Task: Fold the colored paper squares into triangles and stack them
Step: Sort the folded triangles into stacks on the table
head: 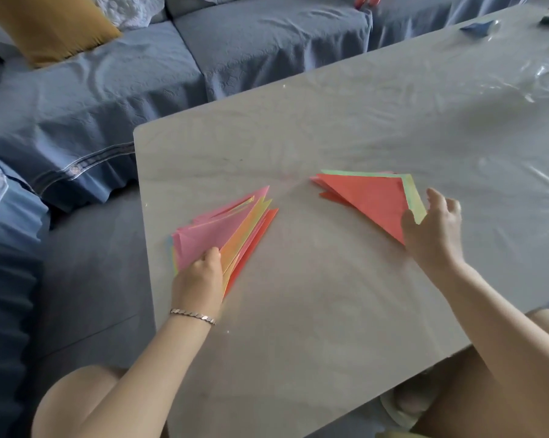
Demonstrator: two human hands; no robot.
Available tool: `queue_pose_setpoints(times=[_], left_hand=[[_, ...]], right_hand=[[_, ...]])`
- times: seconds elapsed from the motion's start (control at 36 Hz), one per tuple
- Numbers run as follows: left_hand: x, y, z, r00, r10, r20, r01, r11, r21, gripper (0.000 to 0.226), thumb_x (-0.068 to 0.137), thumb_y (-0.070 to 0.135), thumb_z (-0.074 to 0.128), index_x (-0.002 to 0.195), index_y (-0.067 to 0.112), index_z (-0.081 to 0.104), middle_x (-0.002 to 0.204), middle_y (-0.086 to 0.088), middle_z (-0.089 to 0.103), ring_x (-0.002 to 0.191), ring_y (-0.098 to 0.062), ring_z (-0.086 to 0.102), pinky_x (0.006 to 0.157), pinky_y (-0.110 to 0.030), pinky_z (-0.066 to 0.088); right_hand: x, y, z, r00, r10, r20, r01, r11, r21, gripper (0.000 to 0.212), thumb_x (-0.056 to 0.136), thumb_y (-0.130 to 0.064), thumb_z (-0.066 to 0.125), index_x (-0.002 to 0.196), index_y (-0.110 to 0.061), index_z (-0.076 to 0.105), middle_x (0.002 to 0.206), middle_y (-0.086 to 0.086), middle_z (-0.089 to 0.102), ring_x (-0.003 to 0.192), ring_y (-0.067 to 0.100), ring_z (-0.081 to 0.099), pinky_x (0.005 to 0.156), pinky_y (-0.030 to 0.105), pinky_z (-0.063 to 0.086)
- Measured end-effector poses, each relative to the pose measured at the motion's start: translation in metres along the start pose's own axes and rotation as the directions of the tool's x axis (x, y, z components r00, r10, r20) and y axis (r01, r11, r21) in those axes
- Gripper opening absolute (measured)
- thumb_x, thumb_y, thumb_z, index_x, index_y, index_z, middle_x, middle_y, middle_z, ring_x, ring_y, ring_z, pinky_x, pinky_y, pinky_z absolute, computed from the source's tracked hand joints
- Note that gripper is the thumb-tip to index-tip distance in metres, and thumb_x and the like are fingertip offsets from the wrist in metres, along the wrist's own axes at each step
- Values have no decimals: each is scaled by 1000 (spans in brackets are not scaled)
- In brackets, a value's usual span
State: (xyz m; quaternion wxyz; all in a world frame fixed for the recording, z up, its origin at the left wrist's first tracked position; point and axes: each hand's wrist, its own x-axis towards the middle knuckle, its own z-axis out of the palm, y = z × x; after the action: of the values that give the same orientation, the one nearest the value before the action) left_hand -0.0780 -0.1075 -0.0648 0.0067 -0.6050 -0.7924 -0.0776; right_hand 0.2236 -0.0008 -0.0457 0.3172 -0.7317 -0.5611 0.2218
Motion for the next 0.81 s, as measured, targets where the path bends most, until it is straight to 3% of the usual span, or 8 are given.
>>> queue_pose_setpoints(times=[0.08, 0.17, 0.28, 0.47, 0.58, 0.64, 0.69, 0.81], left_hand=[[-4, 4, -3, 969, 149, -196, -148, 989, 20, 28, 55, -22, 70, 74, -3, 61, 50, -16, 58, 38, -32, 56, 34, -25, 36], [-10, 22, 0, 864, 362, -349, -377, 926, 27, 21, 73, -8, 57, 90, -1, 64, 89, -18, 70, 76, -29, 69, 61, -33, 54], [-15, 53, 15, 762, 592, -263, -600, 798, 58, 29, 79, -4, 47, 99, 1, 67, 107, -12, 68, 100, -24, 65, 85, -39, 52], [-12, 72, 35, 772, 631, -73, -634, 772, -34, 36, 77, 8, 39, 83, 14, 74, 98, -3, 72, 92, -18, 68, 78, -33, 54], [-28, 78, 41, 862, 507, 2, -496, 844, -202, 41, 85, 21, 35, 106, 12, 69, 114, -5, 66, 105, -19, 63, 90, -31, 47], [-34, 81, 37, 877, 456, 152, -423, 882, -209, 54, 96, 37, 18, 128, 10, 53, 135, -2, 51, 125, -16, 47, 106, -31, 27], [-37, 82, 35, 861, 453, 230, -418, 889, -186, 81, 83, 55, -19, 145, 14, 12, 151, 5, 6, 140, -11, 1, 112, -25, -4], [-42, 78, 34, 851, 433, 298, -395, 901, -180, 87, 60, 61, -39, 135, 20, -20, 140, 12, -28, 127, -15, -35, 103, -24, -25]], right_hand=[[-19, -2, 3, 971, -239, 18, 240, 970, -51, 49, 89, -7, 53, 135, -2, 40, 139, 16, 38, 130, 31, 33, 106, 33, 26], [-44, -9, 9, 886, -462, 45, 464, 884, -51, 48, 90, -12, 48, 135, 2, 41, 142, 17, 39, 133, 31, 33, 108, 32, 24], [-76, -11, 20, 722, -668, 181, 687, 723, -71, 49, 95, -26, 35, 135, 2, 41, 145, 15, 34, 138, 23, 24, 114, 31, 16], [-99, 14, 41, 605, -572, 554, 786, 542, -297, 68, 99, -48, 9, 136, -1, 39, 145, 13, 36, 135, 28, 29, 110, 31, 13], [-104, 18, 51, 606, -514, 607, 782, 524, -337, 77, 96, -57, 10, 135, 0, 43, 142, 16, 40, 134, 27, 31, 109, 33, 13], [-106, 15, 55, 603, -510, 614, 785, 518, -340, 79, 94, -60, 10, 135, 0, 42, 143, 15, 40, 134, 26, 31, 108, 35, 15], [-107, 13, 57, 598, -518, 612, 791, 504, -347, 81, 93, -62, 12, 135, 0, 41, 142, 16, 40, 134, 26, 32, 108, 36, 15], [-106, 17, 57, 584, -519, 624, 801, 494, -338, 86, 89, -67, 17, 138, 1, 38, 145, 16, 35, 137, 26, 28, 110, 35, 14]])
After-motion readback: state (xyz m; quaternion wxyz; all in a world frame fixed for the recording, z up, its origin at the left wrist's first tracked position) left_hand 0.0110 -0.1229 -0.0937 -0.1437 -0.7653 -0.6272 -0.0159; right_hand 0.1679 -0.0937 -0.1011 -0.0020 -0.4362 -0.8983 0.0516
